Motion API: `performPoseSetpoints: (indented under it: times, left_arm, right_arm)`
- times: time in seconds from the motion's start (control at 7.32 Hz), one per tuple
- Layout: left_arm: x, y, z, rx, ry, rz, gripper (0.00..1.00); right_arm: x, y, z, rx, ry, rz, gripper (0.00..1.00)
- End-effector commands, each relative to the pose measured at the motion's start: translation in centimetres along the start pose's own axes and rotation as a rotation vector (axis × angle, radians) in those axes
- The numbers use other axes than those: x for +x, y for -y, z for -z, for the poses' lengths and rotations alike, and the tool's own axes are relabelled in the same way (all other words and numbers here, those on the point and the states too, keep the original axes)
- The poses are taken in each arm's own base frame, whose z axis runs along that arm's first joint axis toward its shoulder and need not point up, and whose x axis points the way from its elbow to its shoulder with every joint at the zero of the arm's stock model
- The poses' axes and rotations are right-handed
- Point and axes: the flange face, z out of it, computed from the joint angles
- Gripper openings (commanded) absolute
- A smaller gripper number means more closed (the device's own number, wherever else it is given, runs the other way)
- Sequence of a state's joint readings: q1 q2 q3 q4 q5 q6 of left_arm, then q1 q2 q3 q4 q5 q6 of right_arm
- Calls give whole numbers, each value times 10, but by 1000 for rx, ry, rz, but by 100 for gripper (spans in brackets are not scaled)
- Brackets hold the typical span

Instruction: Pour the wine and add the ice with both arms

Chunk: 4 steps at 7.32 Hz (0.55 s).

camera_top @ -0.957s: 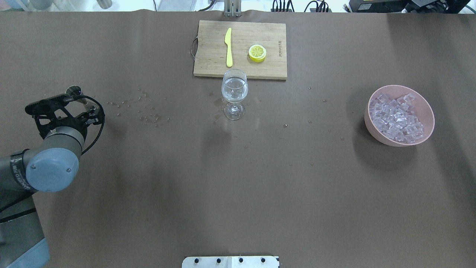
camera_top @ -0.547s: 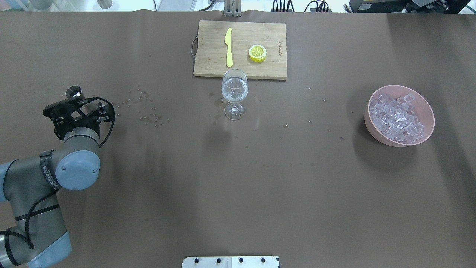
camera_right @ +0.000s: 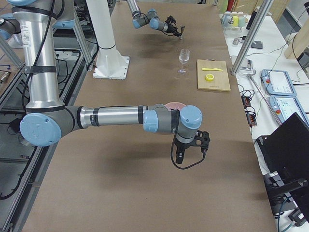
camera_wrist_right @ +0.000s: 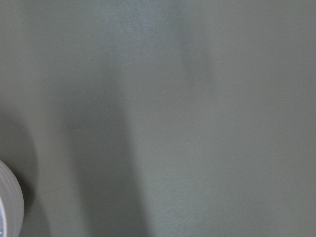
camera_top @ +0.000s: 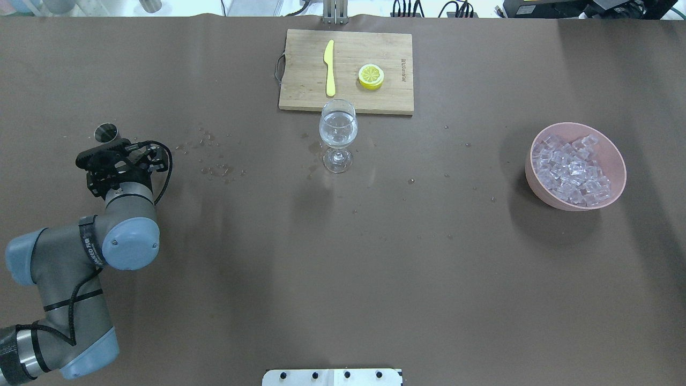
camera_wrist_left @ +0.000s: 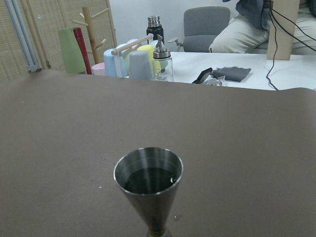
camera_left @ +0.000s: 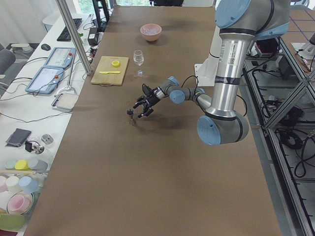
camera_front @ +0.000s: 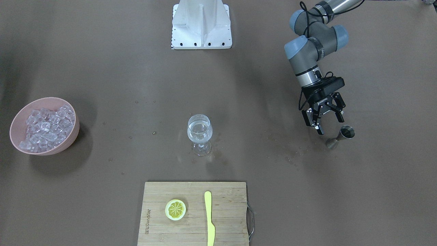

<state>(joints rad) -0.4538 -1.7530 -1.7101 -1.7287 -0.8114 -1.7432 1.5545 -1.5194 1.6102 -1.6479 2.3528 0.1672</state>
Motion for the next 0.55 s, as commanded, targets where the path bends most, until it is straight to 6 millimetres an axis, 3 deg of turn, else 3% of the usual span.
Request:
performPoseSetpoints:
  times: [0.0,0.41]
  left_arm:
    - [-3,-12,-14,28,22,7,95]
    - [-11,-20,-28,70,42,35,94]
  right_arm:
    - [0,2,-1,-2,-2,-2,100]
    - [-1,2,0,1,0,0,100]
